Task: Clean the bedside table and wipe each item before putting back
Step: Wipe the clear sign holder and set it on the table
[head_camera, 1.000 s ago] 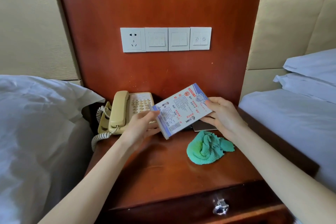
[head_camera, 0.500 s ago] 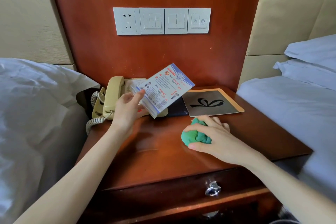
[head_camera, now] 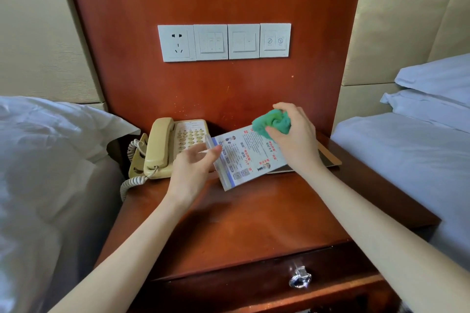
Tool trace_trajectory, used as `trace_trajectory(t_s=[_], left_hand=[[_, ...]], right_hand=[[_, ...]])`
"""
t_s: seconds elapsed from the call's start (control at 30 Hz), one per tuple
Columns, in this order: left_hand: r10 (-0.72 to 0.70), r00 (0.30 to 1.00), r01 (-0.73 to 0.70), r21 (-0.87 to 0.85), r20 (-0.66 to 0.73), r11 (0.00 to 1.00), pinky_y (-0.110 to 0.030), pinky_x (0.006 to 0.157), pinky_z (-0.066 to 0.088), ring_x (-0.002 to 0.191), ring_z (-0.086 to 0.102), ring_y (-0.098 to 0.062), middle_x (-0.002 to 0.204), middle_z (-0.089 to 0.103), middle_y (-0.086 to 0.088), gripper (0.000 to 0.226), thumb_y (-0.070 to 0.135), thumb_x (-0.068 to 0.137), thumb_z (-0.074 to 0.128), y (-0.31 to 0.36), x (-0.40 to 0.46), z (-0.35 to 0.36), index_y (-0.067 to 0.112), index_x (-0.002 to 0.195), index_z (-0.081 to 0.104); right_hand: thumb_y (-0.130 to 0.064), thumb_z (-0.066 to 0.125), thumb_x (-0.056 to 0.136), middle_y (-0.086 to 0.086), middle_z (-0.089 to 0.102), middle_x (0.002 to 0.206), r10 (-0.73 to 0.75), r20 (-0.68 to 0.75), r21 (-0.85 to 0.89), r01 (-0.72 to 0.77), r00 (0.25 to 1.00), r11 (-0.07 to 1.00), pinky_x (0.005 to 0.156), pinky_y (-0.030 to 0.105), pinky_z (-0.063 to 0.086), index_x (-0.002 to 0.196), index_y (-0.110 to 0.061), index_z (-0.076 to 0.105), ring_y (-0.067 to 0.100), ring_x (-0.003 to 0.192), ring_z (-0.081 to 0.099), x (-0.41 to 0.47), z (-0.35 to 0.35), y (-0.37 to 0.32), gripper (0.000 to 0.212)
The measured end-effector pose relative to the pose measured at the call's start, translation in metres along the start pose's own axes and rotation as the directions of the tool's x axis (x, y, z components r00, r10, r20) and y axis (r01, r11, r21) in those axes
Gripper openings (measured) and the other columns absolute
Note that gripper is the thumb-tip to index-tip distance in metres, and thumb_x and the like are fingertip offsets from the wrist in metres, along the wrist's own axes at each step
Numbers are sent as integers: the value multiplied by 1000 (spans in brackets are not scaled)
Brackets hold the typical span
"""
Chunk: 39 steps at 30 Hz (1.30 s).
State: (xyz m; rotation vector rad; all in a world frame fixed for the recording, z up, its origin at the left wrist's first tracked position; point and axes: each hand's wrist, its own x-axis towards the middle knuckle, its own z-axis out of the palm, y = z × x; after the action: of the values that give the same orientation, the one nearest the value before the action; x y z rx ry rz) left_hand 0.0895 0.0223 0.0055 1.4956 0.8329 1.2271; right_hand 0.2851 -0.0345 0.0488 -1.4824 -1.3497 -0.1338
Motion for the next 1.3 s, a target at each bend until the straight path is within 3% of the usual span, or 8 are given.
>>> trace_trajectory(t_s=[0.07, 0.2, 0.53, 0.67, 0.8, 0.9, 1.1, 1.3], left_hand=[[17, 1000, -17, -24, 24, 1000, -34, 74, 59, 97, 71, -20, 105, 74, -5, 52, 29, 91, 63, 2, -2, 1, -1, 132, 51], [31, 998, -26, -82, 56, 996, -35, 74, 60, 93, 72, -23, 98, 75, -6, 34, 21, 94, 58, 3, -5, 2, 2, 123, 59], [-6, 1000, 11, -258, 19, 966, -30, 63, 58, 88, 73, -28, 103, 74, -11, 26, 18, 96, 56, 4, 0, -2, 2, 115, 62], [21, 991, 6, -201, 129, 980, -31, 70, 59, 95, 72, -24, 103, 74, -7, 32, 20, 93, 61, -2, -4, 5, 4, 120, 60], [27, 980, -3, -118, 197, 993, -35, 80, 58, 97, 71, -20, 104, 75, 1, 28, 31, 85, 69, -8, -6, 10, 23, 111, 68], [12, 978, 15, -129, 207, 992, -48, 94, 50, 101, 70, -24, 108, 74, -3, 46, 35, 81, 70, -7, -5, 14, 15, 121, 62], [21, 985, 21, -239, 173, 971, -33, 71, 59, 94, 71, -30, 104, 74, -11, 21, 18, 93, 60, -8, -4, 10, 11, 112, 67], [-37, 998, 50, -289, 51, 956, -34, 68, 60, 90, 72, -32, 100, 74, -13, 24, 20, 94, 59, -3, 0, 6, 4, 111, 65]], right_hand=[[-12, 70, 82, -6, 59, 108, -75, 26, 38, 74, 997, 997, 87, 25, 40, 112, -21, 59, 15, 104, 52, -6, 15, -12, 34], [-26, 71, 82, -13, 61, 104, -272, 122, -60, 281, 955, 958, 87, 32, 29, 106, -25, 66, 15, 105, 43, -31, 40, -28, 25], [-14, 74, 80, -8, 47, 100, -326, 354, -22, 356, 876, 934, 91, 37, 39, 107, -15, 70, 21, 101, 44, -46, 14, -4, 28], [-9, 72, 81, -3, 51, 99, -277, 184, -101, 299, 943, 949, 83, 29, 39, 109, -12, 69, 19, 96, 45, -26, 10, 3, 29], [-16, 65, 88, -2, 50, 109, -52, 8, -121, 52, 999, 991, 79, 23, 40, 115, -15, 65, 18, 105, 49, 1, 9, 2, 27], [-16, 65, 88, -4, 50, 109, -141, 76, -63, 146, 987, 987, 86, 27, 45, 117, -17, 64, 16, 105, 50, -8, 21, -11, 29], [-12, 62, 90, -8, 50, 110, -257, 179, 26, 257, 950, 966, 83, -1, 32, 128, -16, 59, -6, 98, 40, -33, 33, -17, 38], [-5, 65, 87, -3, 49, 105, -314, 326, 44, 318, 891, 947, 89, 17, 36, 125, -9, 61, 5, 99, 44, -51, 27, -9, 38]])
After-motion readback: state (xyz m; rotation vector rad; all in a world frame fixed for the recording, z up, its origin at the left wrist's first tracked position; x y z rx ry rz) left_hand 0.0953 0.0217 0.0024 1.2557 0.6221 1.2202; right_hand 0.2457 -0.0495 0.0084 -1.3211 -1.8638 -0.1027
